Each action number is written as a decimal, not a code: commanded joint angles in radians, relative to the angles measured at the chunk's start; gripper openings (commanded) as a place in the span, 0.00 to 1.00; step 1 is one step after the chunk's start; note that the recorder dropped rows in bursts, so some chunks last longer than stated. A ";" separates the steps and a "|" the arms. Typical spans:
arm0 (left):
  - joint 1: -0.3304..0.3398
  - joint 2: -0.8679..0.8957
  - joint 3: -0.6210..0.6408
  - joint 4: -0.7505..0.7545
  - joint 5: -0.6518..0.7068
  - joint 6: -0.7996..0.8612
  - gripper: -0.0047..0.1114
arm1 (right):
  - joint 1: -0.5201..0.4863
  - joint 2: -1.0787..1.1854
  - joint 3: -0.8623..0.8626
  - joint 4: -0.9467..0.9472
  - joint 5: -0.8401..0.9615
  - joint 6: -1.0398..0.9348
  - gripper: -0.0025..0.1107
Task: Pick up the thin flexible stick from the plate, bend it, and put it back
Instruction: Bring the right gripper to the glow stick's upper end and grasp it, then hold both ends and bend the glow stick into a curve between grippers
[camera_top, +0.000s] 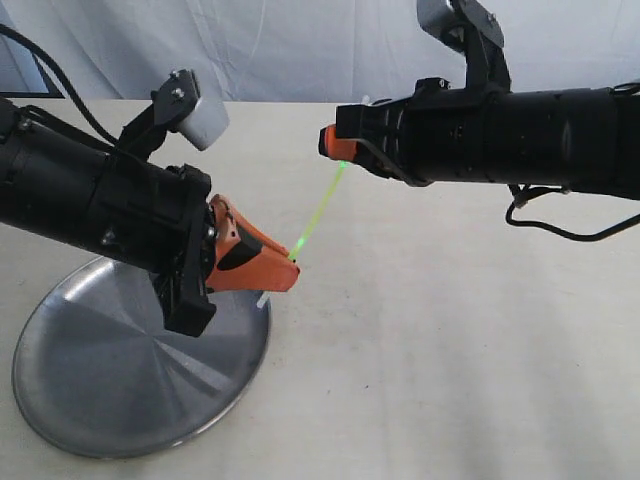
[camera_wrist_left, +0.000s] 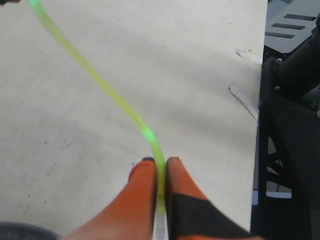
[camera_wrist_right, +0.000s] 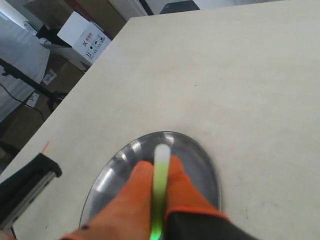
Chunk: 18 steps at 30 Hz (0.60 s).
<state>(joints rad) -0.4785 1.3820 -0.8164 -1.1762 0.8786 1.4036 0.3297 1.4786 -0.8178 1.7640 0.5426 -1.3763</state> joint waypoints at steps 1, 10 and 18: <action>-0.005 -0.008 -0.005 -0.090 -0.020 0.073 0.04 | 0.003 0.036 0.003 -0.033 0.001 -0.041 0.01; -0.005 -0.008 -0.005 -0.105 -0.071 0.148 0.04 | 0.003 0.072 0.003 -0.027 0.017 -0.050 0.01; -0.005 -0.008 -0.005 -0.105 -0.166 0.148 0.04 | 0.003 0.074 0.003 -0.027 0.061 -0.070 0.01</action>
<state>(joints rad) -0.4804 1.3838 -0.8164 -1.2030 0.8040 1.5447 0.3256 1.5484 -0.8178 1.7763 0.5388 -1.4261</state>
